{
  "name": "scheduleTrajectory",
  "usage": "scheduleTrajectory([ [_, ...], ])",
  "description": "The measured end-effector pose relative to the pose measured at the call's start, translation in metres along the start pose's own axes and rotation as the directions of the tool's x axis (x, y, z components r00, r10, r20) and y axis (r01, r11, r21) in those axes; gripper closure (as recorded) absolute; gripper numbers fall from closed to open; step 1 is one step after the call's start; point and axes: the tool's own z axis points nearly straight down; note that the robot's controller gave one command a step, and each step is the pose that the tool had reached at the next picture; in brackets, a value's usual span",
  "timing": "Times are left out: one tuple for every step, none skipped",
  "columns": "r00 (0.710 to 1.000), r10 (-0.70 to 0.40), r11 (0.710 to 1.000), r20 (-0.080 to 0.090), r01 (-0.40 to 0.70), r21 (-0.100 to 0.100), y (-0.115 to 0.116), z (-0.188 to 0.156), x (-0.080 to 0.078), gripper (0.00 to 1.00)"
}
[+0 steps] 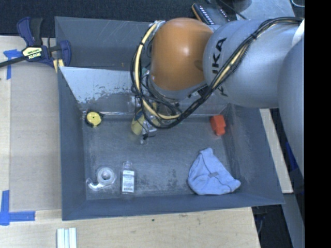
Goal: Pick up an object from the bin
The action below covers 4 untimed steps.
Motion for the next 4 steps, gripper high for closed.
scheduleTrajectory([
  [0.998, 0.055, 0.998, 0.003, -0.055, -0.001, 0.013, -0.113, -0.009, 0.00],
  [0.998, -0.067, 0.998, 0.007, 0.067, 0.000, 0.005, -0.042, -0.009, 0.00],
  [0.999, -0.048, 0.999, 0.003, 0.048, -0.002, 0.009, 0.009, 0.024, 0.00],
  [0.998, -0.064, 0.998, 0.012, 0.064, 0.000, 0.026, -0.081, 0.008, 0.00],
])
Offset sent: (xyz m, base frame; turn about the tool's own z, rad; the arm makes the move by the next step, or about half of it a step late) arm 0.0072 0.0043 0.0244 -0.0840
